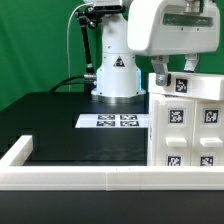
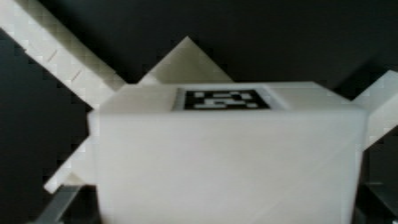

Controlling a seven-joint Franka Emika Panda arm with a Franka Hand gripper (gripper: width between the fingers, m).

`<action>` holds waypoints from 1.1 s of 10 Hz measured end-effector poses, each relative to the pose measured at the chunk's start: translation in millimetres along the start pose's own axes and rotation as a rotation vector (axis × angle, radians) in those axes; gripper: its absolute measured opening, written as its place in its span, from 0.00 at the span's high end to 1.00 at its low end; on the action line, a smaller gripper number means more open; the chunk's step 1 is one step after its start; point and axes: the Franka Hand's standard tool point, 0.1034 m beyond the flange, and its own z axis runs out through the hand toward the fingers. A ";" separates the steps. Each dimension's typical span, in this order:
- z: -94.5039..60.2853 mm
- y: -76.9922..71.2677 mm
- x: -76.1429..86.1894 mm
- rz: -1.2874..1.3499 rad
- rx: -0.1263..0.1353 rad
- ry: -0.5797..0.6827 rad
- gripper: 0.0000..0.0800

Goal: Assemble cabinet

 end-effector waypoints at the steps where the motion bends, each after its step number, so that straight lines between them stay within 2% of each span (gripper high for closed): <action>1: 0.4 -1.2 -2.3 0.082 0.001 0.000 0.30; 7: -0.6 -18.1 4.2 0.832 0.001 0.019 0.30; 11: -0.5 -20.2 5.7 1.072 0.006 0.020 0.30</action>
Offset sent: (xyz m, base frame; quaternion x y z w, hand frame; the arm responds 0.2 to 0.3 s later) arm -0.0092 0.0016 0.0035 -0.0417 0.0300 0.3737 0.9261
